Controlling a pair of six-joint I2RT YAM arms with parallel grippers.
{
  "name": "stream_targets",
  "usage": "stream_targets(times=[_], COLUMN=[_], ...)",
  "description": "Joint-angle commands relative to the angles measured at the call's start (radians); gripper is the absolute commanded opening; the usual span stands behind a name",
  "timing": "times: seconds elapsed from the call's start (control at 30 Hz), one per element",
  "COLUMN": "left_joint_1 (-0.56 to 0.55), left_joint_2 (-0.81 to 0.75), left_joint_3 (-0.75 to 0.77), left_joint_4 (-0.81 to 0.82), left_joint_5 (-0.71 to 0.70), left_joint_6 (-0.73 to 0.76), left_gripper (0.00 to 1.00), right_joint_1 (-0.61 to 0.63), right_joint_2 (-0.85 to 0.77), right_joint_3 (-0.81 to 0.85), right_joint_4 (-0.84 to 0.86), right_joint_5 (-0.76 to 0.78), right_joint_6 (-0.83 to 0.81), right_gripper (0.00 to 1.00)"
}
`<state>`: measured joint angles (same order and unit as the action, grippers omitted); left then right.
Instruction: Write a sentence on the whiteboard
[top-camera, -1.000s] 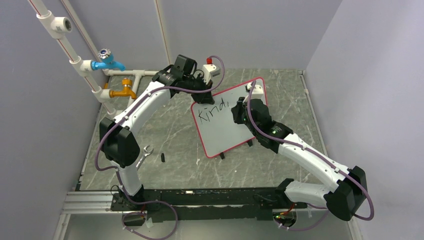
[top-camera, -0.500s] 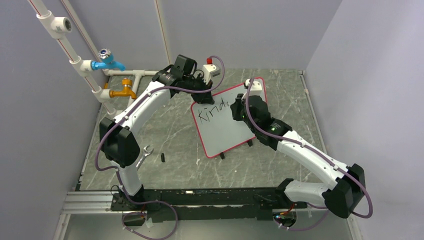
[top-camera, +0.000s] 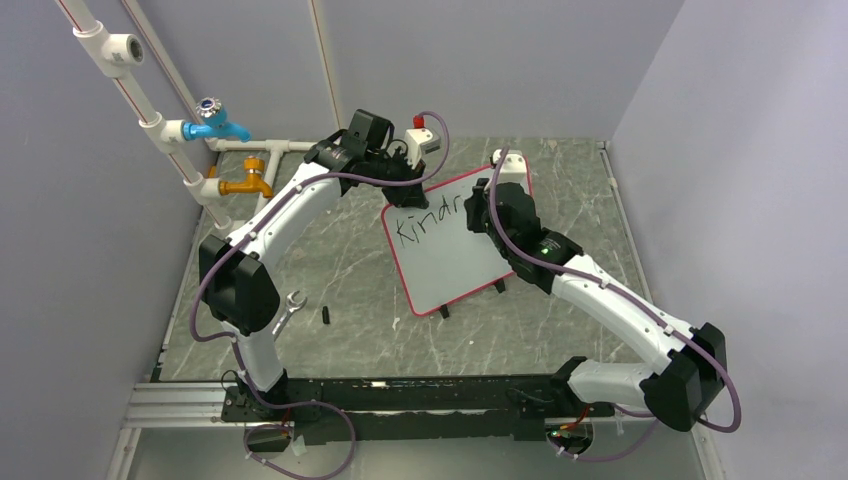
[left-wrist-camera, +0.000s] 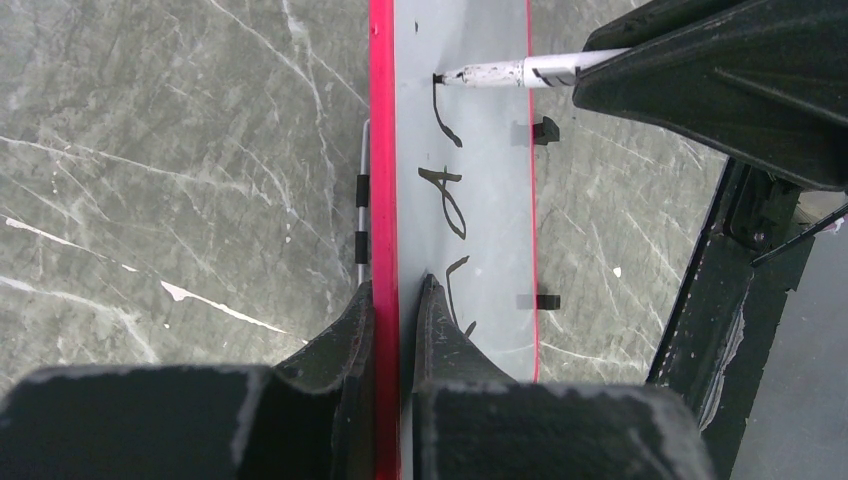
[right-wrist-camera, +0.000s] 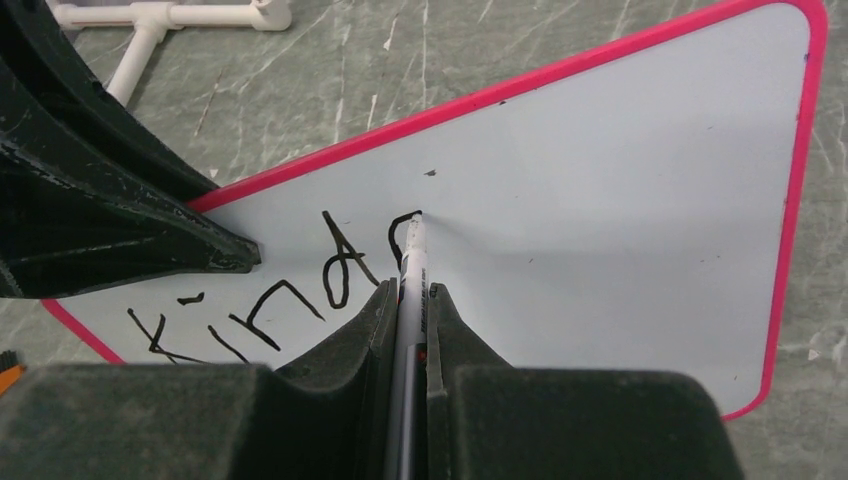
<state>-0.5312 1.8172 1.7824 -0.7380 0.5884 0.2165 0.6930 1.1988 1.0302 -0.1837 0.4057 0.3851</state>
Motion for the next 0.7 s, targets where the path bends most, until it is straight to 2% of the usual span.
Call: stream_targets(times=[0.0, 0.37, 0.67], left_joint_1=[-0.016, -0.016, -0.016], left_joint_2=[0.057, 0.054, 0.053], left_joint_3=[-0.028, -0.031, -0.034], left_joint_4=[-0.141, -0.14, -0.139], left_joint_5=[-0.202, -0.203, -0.206], left_joint_6=[0.161, 0.161, 0.162], left_gripper=[0.0, 0.0, 0.0], right_joint_1=[-0.013, -0.014, -0.014], right_joint_2=[-0.016, -0.07, -0.088], right_joint_3=[0.003, -0.098, -0.046], right_joint_4=[-0.003, -0.004, -0.009], right_joint_5=[0.024, -0.033, -0.014], right_joint_6=[0.006, 0.051, 0.025], right_gripper=[0.0, 0.0, 0.0])
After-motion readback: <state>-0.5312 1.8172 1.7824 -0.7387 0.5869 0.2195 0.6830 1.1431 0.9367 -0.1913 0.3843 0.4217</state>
